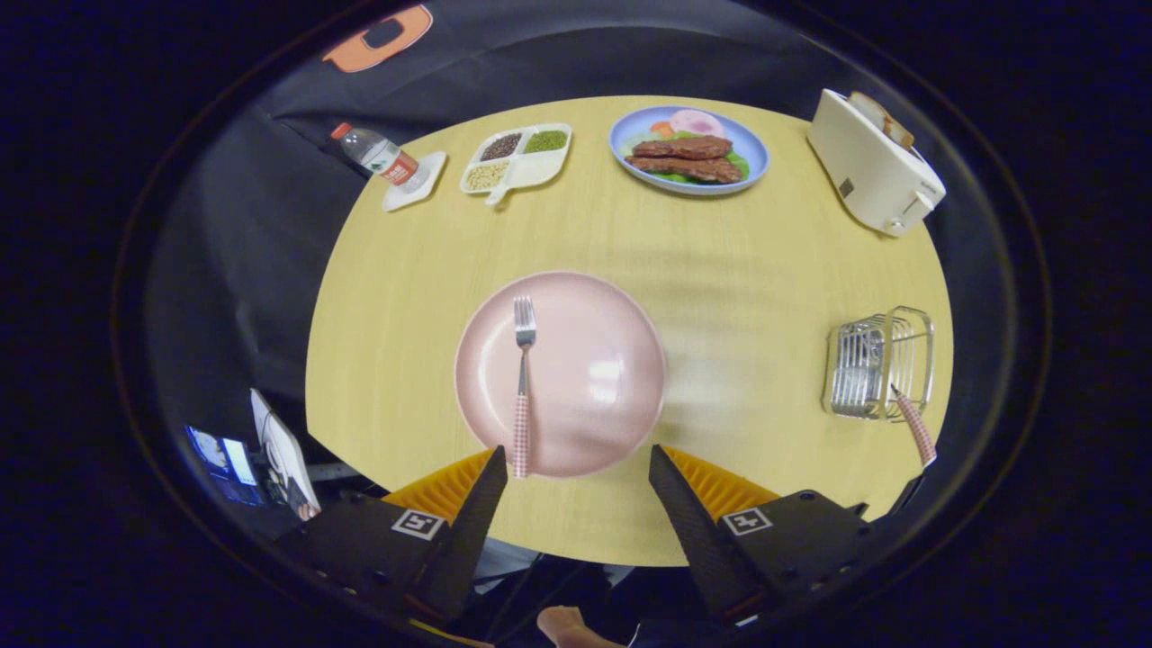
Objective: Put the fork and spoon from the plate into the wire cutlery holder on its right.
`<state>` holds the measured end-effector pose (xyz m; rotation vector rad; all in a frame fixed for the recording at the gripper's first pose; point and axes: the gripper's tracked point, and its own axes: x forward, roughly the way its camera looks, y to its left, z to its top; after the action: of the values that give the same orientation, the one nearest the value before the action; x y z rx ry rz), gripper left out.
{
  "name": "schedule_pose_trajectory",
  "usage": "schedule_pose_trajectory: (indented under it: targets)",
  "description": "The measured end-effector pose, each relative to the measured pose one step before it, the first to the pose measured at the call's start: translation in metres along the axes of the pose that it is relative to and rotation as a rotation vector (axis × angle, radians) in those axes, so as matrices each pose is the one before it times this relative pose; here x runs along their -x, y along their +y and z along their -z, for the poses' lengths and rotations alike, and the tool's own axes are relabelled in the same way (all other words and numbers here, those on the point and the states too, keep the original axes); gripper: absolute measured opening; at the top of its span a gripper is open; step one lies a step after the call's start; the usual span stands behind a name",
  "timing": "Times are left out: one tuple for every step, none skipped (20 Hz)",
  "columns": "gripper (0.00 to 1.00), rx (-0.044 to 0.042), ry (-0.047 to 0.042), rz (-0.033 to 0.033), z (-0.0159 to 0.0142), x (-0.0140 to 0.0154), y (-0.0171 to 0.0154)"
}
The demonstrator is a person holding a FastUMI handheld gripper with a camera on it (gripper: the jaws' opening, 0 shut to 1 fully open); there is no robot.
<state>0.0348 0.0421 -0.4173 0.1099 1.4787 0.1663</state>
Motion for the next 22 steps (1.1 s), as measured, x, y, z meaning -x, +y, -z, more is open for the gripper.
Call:
schedule_pose_trajectory:
  targets:
    - [0.96,-0.00159,-0.01426,0.02118,-0.00119,-0.00771,0.00391]
    - [0.96,-0.00527,-0.01559,0.01768,-0.00165,-0.00992,0.00526]
    - [0.96,-0.01405,-0.00956,0.01542,-0.00099,-0.00883,0.00385]
    - [0.96,-0.02275,-0.00686,0.00481,0.00009,-0.00960,0.00494]
    - [0.96,-0.02278,0.00030,-0.00033,0.00106,-0.00805,0.00531]
    - [0.96,-0.01893,0.00585,-0.00065,0.00277,-0.00753,0.00456]
    - [0.96,-0.01353,0.00743,0.01071,0.00249,-0.00719,0.00089]
    - [0.96,-0.00805,0.00508,0.00714,0.00299,-0.00644,0.00264]
    - [0.94,-0.00447,0.00492,0.00762,0.00229,-0.00675,0.00165]
    - [0.93,-0.00530,0.00627,0.00745,0.00296,-0.00532,0.00151]
    - [0.91,-0.00494,0.00723,0.00356,0.00227,-0.00606,0.00161]
    - [0.89,-0.00912,0.00423,-0.00244,0.00136,-0.00333,0.00283]
    - [0.86,-0.00393,0.00189,-0.00087,0.00031,-0.00385,0.00240]
    - [0.83,0.00278,-0.00021,0.00716,0.00077,-0.00209,0.00036]
    - [0.82,0.00517,-0.00225,0.00791,0.00034,-0.00260,0.00088]
    - [0.77,0.00507,-0.00301,0.00581,-0.00013,-0.00240,0.00183]
    - [0.73,0.00136,0.00010,0.00507,-0.00016,-0.00158,0.00098]
    - [0.68,-0.00007,-0.00008,-0.00327,0.00113,-0.00050,0.00267]
    - [0.63,-0.00058,-0.00204,-0.00754,-0.00054,-0.00093,0.00340]
    - [0.55,0.00269,0.00062,-0.00418,0.00029,-0.00104,0.00107]
    - [0.46,-0.00171,-0.00130,0.00461,-0.00072,-0.00019,-0.00131]
    - [0.31,-0.00314,0.00124,-0.00065,0.00113,-0.00109,0.00013]
